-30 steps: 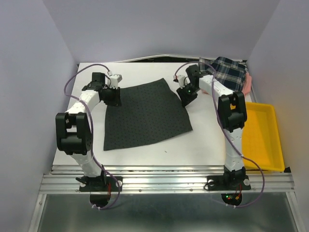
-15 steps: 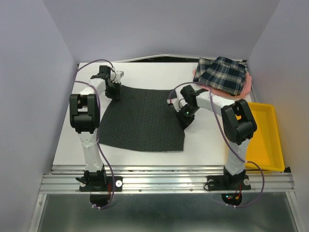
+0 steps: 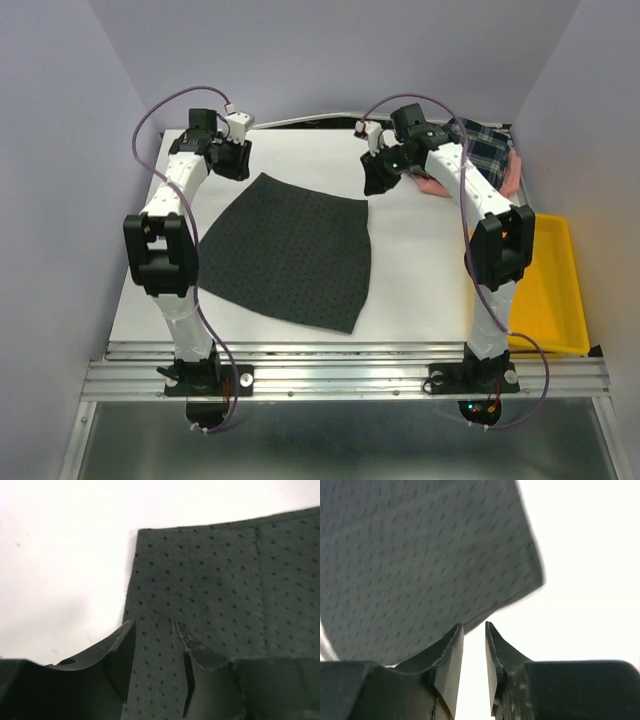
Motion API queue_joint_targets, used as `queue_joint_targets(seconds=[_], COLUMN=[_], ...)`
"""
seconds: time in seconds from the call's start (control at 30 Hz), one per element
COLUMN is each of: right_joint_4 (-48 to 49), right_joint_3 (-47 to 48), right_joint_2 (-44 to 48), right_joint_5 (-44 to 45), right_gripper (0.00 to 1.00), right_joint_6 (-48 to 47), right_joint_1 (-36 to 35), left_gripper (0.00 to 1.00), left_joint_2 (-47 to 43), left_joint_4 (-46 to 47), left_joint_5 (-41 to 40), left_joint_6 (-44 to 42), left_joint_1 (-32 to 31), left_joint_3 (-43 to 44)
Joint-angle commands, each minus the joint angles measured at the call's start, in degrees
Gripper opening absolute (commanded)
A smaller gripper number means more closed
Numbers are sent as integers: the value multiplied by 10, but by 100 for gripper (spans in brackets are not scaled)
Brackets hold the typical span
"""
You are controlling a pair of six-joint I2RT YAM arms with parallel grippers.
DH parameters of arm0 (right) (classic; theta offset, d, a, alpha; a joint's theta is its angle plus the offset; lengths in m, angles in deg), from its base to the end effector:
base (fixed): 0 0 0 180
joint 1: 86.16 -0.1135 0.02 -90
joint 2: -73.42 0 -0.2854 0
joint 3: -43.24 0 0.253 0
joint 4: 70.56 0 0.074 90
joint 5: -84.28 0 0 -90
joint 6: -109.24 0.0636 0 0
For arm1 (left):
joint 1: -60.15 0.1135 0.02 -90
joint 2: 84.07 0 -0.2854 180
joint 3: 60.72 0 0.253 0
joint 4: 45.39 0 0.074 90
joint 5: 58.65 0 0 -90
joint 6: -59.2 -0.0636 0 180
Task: Fold and stack the skirts
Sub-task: Fold the skirt
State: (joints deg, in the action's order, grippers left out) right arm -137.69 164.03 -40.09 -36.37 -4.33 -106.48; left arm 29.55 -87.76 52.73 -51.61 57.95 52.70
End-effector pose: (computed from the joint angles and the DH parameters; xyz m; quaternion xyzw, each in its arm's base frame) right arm 0.4102 0.1865 0.2960 -0.4118 0.8381 0.2480 0.2580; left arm 0.4842 -0.0418 0.2840 0.2525 0.8667 -0.1037 0.4175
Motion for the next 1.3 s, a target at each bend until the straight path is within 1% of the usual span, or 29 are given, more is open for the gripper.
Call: queue_joint_targets(seconds=[0.0,0.03,0.07,0.1,0.13,0.17,0.23,0.37,0.43,0.53,0.57,0.6,0.63,0.67,0.7,0.73,0.77,0.8,0.83,0.87,0.9,0.97,1.0,1.03,1.07,1.1,1.13,1.2,1.27], right_joint_4=[-6,-17,-32,-37,-38,-33,-28,-6,-6,-16,-14,-13,-18,-18,-33,-41,-54,-63,-73,-104,-124,-175,-187,-190,-174,-155,-140,-96,-79], right_joint_3=[97,137,148,159,168,164,153,68,37,-45,-71,-123,-144,-162,-177,-197,-204,-210,-214,-211,-207,-180,-169,-159,-151,-139,-132,-105,-72], right_joint_2=[-119,-141,-158,-188,-197,-204,-214,-204,-193,-147,-114,-99,-86,-75,-63,-57,-52,-45,-31,-24,-9,4,14,15,22,25,25,9,-12], right_joint_5=[-5,-5,-2,-2,-1,7,24,111,126,125,113,104,77,76,51,37,14,3,-8,-39,-56,-93,-96,-94,-76,-63,-51,-24,-13], right_gripper=[29,29,29,29,28,28,27,22,21,20,20,20,22,22,24,25,27,31,35,40,41,44,45,49,52,59,62,64,65], right_joint_6=[21,23,18,17,16,12,4,-22,-24,-43,-45,-46,-46,-49,-54,-57,-61,-72,-80,-101,-110,-133,-140,-135,-124,-99,-92,-55,-50], right_joint_1=[-11,-11,-11,-11,-11,-11,-11,9,22,33,33,33,33,33,27,20,19,12,4,4,4,4,4,4,4,4,4,4,4], left_gripper=[46,47,47,47,47,46,47,46,45,42,41,41,40,40,39,39,39,39,39,39,40,42,45,46,47,49,51,52,54], left_joint_2=[-97,-118,-135,-140,-145,-150,-152,-140,-116,-57,-35,17,46,76,138,167,199,255,275,292,300,276,234,209,182,160,123,83,57], left_joint_4=[-17,-17,-12,-11,-9,-9,-8,-6,-4,5,2,-3,-18,-25,-35,-46,-75,-90,-105,-127,-131,-119,-108,-96,-71,-62,-60,-76,-84], left_joint_5=[19,14,12,10,8,6,0,-29,-54,-77,-82,-91,-104,-109,-115,-121,-120,-119,-113,-106,-87,-53,-23,-16,-14,-13,-3,9,19], left_joint_6=[1,3,12,16,19,29,37,42,40,35,28,25,14,14,12,12,12,11,10,-3,-9,-25,-45,-53,-58,-62,-69,-80,-85], left_joint_1=[-3,-3,-3,-3,-3,-2,-2,0,5,15,17,17,18,18,18,17,17,16,14,12,10,8,6,5,4,3,2,0,-2], left_joint_3=[-106,-128,-168,-187,-203,-230,-252,-287,-286,-253,-212,-183,-118,-117,-40,1,96,147,191,265,289,292,274,253,208,188,175,148,127])
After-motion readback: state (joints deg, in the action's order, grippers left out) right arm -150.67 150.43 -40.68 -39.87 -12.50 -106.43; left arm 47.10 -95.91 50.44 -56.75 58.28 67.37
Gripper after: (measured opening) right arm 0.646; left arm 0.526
